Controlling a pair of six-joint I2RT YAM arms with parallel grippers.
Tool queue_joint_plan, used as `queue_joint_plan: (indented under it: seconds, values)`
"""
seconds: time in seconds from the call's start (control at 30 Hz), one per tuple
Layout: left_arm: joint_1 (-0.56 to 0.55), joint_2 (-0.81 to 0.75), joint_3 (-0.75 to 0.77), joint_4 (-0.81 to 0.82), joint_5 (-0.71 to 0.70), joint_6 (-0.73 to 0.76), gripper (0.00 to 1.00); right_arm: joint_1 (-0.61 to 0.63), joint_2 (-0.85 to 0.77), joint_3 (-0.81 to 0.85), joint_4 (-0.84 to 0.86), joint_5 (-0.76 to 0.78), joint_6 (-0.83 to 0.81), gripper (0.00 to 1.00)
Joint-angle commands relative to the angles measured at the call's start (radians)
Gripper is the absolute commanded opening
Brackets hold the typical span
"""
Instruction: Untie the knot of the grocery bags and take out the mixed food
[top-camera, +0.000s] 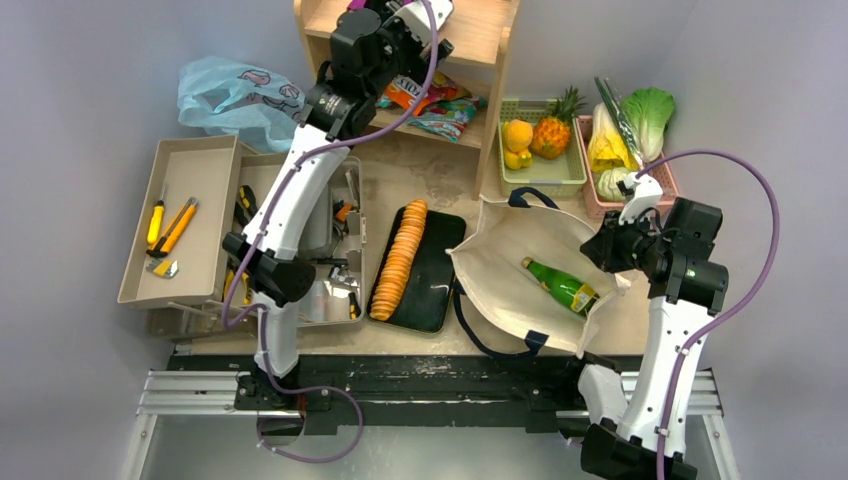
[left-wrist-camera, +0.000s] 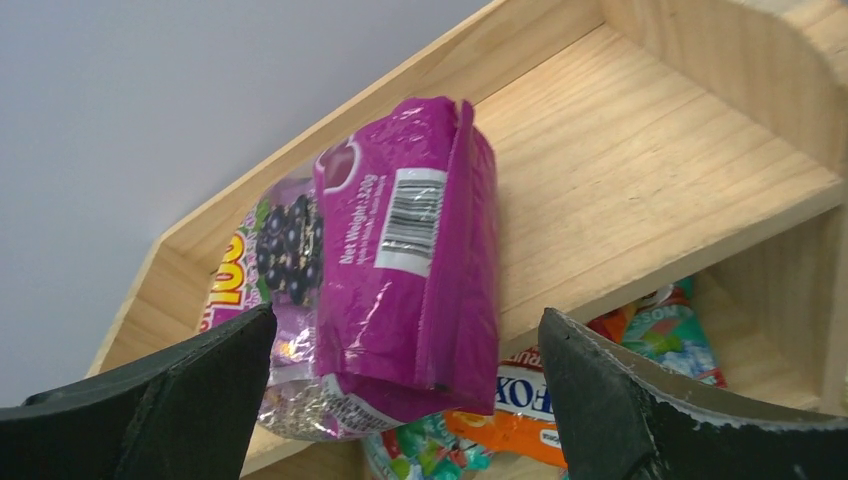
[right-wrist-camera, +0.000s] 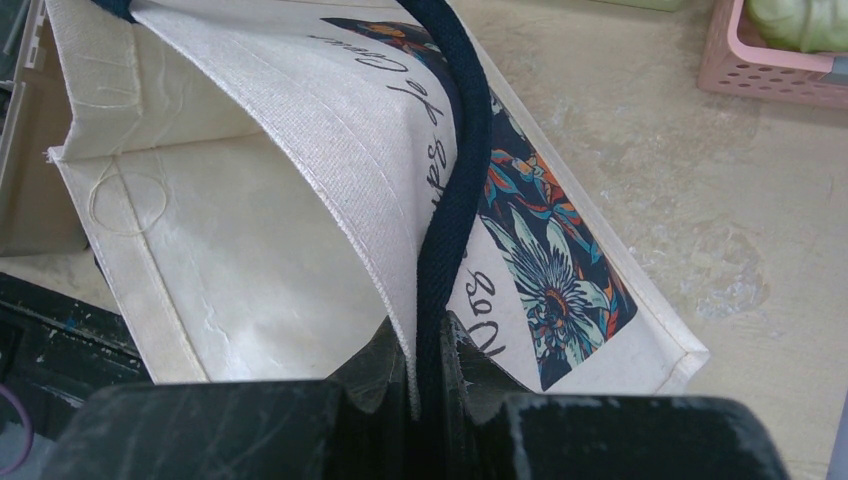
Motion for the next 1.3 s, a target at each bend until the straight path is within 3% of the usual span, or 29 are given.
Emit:
queue_joint_plan:
  seconds: [0.0, 0.13, 0.57, 0.63, 0.73, 0.83, 0.93, 1.1, 1.27]
  values:
    - [0.054, -0.043, -0.011, 0.087, -0.081, 0.054, 1.00, 0.002, 0.003, 0.041, 0.037, -0.024, 0.003, 0.00]
    - [0.111, -0.100, -0.070, 0.127, -0.096, 0.041, 1.00, 0.001, 0.000, 0.032, 0.039, -0.032, 0.009, 0.00]
    - [0.260, -0.117, -0.045, 0.091, -0.120, -0.106, 1.00, 0.002, -0.007, 0.030, 0.030, -0.035, 0.011, 0.00]
    - [0.266, -0.166, -0.102, 0.128, -0.047, -0.159, 0.99, 0.001, -0.012, 0.028, 0.025, -0.032, 0.011, 0.00]
    - [0.266, -0.256, -0.229, 0.200, 0.190, -0.247, 1.00, 0.001, -0.022, 0.021, 0.022, -0.033, 0.012, 0.00]
    - [0.255, -0.259, -0.224, 0.202, 0.374, -0.359, 1.00, 0.001, -0.028, 0.014, 0.023, -0.035, 0.018, 0.00]
    - [0.242, -0.209, -0.172, 0.195, 0.437, -0.417, 1.00, 0.001, -0.034, 0.015, 0.030, -0.036, 0.032, 0.00]
    - [0.236, -0.085, -0.030, 0.166, 0.396, -0.425, 1.00, 0.001, -0.042, 0.030, 0.029, -0.031, 0.046, 0.00]
    - [0.218, -0.032, -0.014, 0.178, 0.290, -0.331, 1.00, 0.001, -0.049, 0.030, 0.032, -0.025, 0.053, 0.00]
